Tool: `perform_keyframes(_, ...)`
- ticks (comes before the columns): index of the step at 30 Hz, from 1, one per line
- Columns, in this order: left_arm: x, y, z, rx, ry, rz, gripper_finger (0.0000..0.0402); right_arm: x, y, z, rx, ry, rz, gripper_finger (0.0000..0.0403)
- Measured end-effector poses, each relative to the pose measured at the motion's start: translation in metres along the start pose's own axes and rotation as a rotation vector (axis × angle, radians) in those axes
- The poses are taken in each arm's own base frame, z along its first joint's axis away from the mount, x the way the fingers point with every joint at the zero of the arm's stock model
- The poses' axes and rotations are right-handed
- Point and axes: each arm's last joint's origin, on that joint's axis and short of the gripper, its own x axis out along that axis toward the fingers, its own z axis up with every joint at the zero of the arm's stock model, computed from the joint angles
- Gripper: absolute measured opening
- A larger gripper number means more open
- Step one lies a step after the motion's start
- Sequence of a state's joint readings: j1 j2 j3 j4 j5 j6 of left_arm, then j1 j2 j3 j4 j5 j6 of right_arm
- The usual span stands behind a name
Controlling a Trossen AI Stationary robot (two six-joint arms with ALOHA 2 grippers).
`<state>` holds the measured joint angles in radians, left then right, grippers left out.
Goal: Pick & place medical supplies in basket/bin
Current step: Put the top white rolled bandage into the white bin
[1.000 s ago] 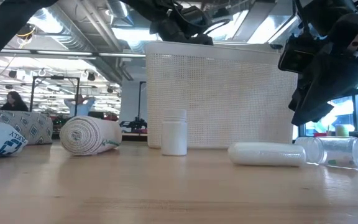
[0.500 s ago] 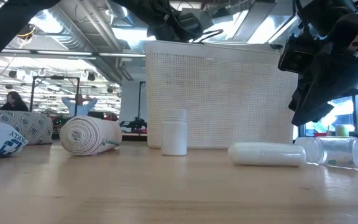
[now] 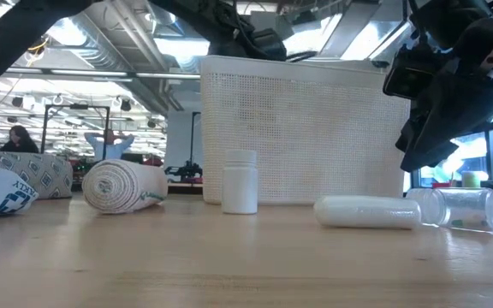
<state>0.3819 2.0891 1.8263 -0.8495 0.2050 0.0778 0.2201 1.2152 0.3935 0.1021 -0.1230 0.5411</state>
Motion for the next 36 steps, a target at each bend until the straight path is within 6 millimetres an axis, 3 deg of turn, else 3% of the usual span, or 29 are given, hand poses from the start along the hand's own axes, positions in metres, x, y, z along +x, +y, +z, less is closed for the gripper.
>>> perform_keyframes(6,-0.001,-0.002,0.001,0.031,-0.011,-0.001,0.013,0.0,0.0,0.0,0.0,0.002,-0.001,0.0177)
perform_keyframes(23,0.002,-0.013,0.002,0.122,-0.006,-0.011,0.0203,0.0,0.0,0.0,0.0,0.005,-0.002,0.0177)
perform_keyframes(36,-0.003,-0.022,0.006,0.13,-0.009,-0.017,0.0216,0.0,0.0,0.0,0.0,0.005,-0.003,0.0177)
